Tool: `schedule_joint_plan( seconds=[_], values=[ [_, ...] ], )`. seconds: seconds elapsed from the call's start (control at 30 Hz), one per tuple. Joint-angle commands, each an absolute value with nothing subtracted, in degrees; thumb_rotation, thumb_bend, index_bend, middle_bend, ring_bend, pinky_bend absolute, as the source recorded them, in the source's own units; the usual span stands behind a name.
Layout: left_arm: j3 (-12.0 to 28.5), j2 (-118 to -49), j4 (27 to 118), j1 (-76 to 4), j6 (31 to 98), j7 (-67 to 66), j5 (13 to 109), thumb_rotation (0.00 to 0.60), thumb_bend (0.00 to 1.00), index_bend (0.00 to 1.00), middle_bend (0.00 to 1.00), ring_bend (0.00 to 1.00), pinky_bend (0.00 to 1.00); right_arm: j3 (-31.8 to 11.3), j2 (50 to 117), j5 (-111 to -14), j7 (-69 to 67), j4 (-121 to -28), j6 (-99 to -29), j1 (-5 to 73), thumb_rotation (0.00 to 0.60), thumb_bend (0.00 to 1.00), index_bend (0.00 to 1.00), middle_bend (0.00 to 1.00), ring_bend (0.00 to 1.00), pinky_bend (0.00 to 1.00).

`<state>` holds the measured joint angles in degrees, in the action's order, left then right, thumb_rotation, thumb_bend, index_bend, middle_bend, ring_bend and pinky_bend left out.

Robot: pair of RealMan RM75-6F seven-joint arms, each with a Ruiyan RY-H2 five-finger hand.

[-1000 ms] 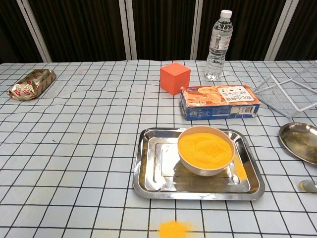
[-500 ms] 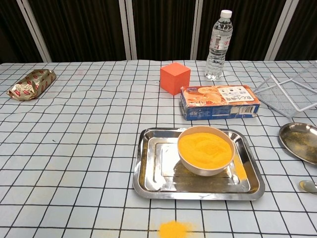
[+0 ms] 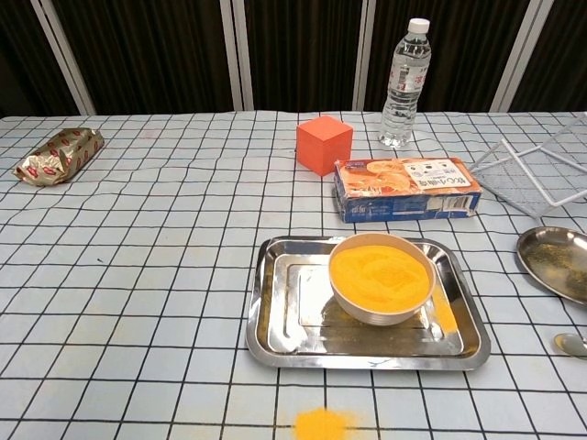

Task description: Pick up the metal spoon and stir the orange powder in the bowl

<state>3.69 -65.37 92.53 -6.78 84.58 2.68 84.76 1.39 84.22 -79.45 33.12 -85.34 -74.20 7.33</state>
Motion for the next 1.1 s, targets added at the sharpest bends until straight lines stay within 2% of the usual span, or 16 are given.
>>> schedule_joint_plan(
  seconds=[0.03,0.63,1.1],
  values=[
    [3.7,-65.4,92.5,-6.8,84.6,2.7,84.8,0.6,0.0,0.0,0.0,0.0,0.0,1.2,84.5,-79.3,33.3,-84.9,-74.3,7.3,0.6,0.51,0.5,0.11,0.0,0.0],
    [3.6,-65.3,92.6,-6.8,84.5,2.8,84.9,0.6,0.0,0.0,0.0,0.0,0.0,1.5,86.1,-79.9,33.9,-82.8,-75.9,6.7,0.6,0.41,0.51,0.13,0.0,0.0],
    [3.6,-65.3,92.5,-6.8,84.5,2.8,84.9,0.6,0.0,0.0,0.0,0.0,0.0,1.5,87.5,-79.4,34.0,-80.2,-75.5,6.6,0.6,0.4,0.51,0.13,0.0,0.0]
  ],
)
